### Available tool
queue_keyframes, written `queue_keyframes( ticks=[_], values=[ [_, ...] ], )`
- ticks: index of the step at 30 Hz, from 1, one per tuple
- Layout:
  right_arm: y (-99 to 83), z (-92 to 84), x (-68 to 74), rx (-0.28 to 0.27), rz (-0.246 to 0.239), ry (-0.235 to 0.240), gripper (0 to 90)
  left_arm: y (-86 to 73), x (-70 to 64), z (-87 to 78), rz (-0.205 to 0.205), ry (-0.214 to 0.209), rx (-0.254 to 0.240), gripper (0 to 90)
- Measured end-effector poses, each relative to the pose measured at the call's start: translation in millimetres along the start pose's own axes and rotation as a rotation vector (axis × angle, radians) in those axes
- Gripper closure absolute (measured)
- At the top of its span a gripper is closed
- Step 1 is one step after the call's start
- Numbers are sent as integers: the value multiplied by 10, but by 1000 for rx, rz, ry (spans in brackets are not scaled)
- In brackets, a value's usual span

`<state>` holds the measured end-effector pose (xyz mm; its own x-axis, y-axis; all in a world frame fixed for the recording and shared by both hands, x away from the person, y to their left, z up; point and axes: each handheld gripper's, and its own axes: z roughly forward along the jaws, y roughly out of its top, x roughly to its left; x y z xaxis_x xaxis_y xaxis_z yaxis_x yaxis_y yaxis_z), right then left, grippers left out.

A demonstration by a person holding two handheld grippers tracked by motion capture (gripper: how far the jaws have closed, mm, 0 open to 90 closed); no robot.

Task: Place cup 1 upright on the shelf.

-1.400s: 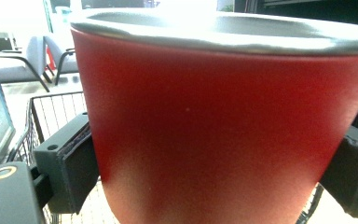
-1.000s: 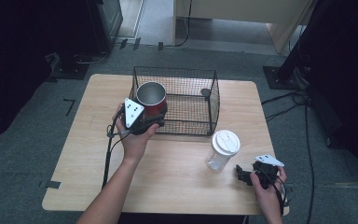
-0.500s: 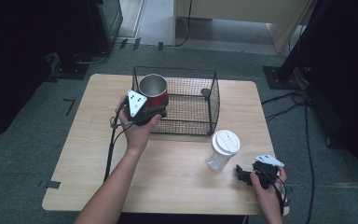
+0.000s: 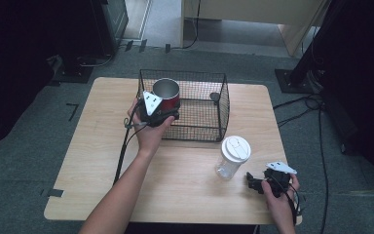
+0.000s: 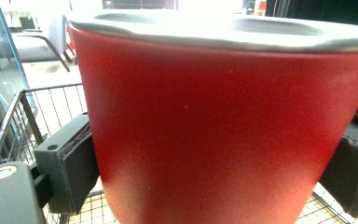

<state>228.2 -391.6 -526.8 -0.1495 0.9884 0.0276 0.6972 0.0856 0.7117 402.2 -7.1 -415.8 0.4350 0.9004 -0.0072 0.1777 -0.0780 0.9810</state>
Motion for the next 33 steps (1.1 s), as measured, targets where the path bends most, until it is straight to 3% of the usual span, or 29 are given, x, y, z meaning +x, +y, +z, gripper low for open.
queue_keyframes(
  ticks=[7,11,24,33],
  values=[
    [0,0,-1,0,-1,1,0,-25,19,114,-13,12,80,74],
    [0,0,-1,0,-1,1,0,-70,19,155,9,26,137,74],
    [0,0,0,0,0,1,0,-112,73,228,15,37,284,75],
    [0,0,-1,0,-1,1,0,-145,92,245,23,49,342,76]
  ],
)
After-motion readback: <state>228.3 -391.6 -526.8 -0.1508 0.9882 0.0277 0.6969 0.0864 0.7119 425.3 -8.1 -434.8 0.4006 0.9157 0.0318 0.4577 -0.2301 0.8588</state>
